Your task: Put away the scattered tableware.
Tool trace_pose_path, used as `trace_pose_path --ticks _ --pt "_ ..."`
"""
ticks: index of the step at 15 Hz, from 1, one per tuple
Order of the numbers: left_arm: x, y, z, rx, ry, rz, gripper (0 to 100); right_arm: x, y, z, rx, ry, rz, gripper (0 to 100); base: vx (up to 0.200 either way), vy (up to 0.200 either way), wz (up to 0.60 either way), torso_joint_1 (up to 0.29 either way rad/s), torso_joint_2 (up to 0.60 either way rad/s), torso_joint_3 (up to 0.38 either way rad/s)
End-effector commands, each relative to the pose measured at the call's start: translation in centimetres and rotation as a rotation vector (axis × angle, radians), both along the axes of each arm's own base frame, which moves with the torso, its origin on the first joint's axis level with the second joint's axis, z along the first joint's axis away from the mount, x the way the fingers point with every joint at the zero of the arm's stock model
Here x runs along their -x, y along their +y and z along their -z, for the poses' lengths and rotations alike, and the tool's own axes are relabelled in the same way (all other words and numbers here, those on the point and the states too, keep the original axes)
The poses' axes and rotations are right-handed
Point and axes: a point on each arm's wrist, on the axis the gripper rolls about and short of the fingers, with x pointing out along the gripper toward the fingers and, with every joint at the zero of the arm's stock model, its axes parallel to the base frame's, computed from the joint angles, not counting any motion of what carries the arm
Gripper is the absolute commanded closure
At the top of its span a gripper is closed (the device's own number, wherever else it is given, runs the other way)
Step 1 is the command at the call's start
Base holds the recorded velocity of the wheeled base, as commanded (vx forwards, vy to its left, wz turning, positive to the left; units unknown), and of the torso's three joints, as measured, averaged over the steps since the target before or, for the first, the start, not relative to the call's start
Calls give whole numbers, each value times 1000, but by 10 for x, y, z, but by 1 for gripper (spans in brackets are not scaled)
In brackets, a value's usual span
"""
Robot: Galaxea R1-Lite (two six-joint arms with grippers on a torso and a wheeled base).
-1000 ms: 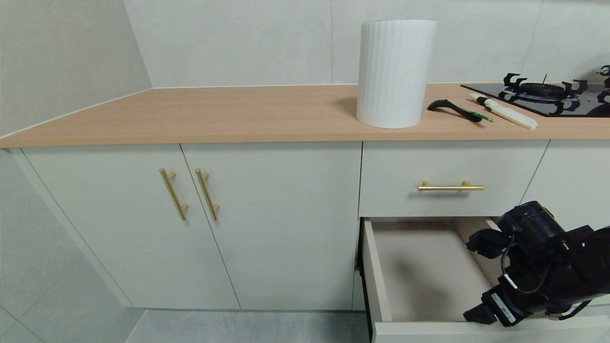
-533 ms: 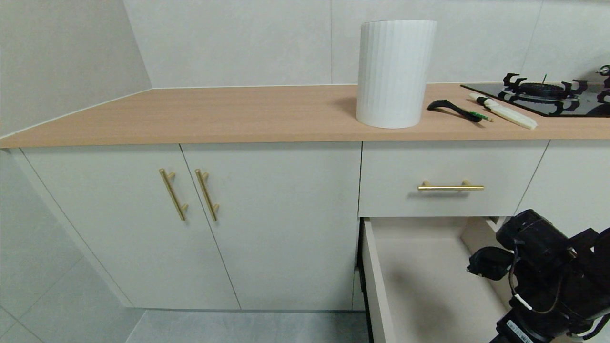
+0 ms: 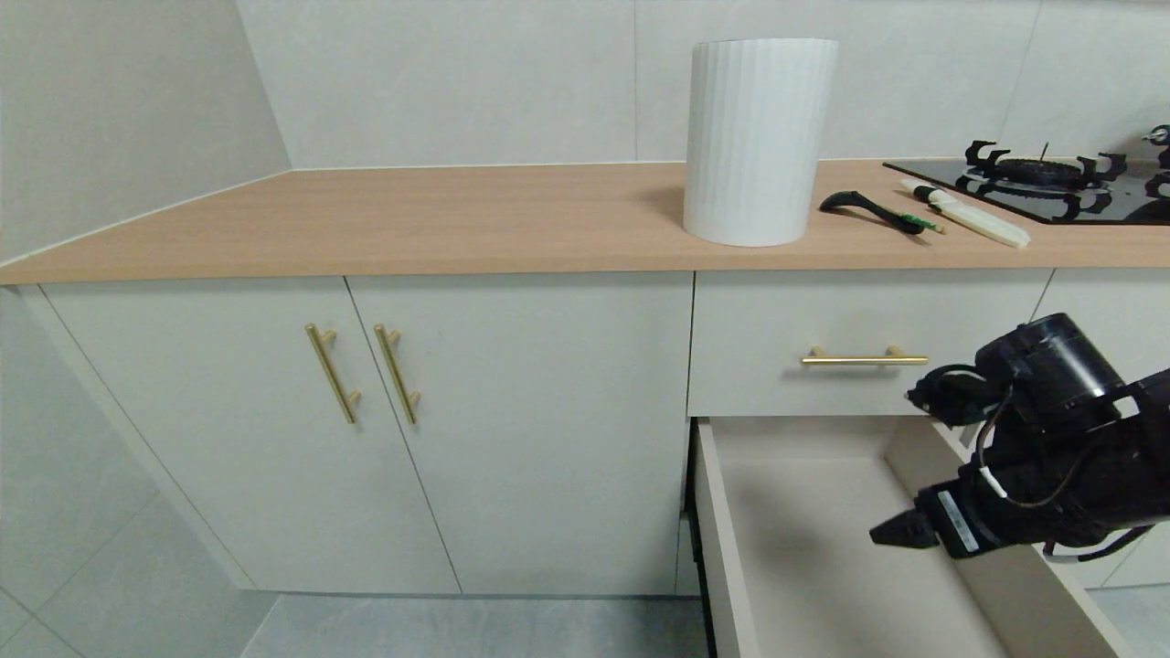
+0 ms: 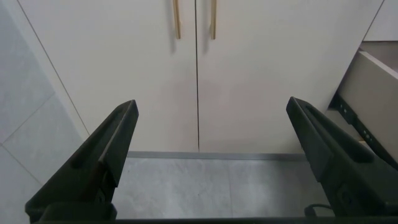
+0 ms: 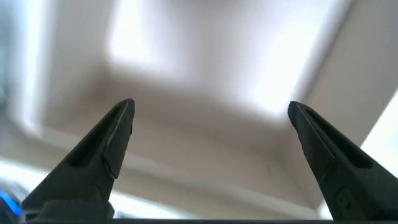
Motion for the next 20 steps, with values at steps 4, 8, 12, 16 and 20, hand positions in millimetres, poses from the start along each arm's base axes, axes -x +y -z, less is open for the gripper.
trace_pose_path --ticks 4,8,12,16,20 --pt "0 0 0 1 2 0 0 3 -15 -27 -70 -182 69 0 0 0 0 0 0 0" --pt "0 0 0 1 2 0 0 4 -16 -29 -73 -202 70 0 0 0 0 0 0 0" --pt "0 0 0 1 2 0 0 4 -16 -30 -75 -211 70 0 0 0 0 44 -171 -174" --pt "0 0 0 1 2 0 0 2 -15 -28 -81 -232 70 0 0 0 0 113 -434 -311" --pt "0 0 0 1 0 0 0 3 -15 -27 -79 -228 66 0 0 0 0 156 -471 -301"
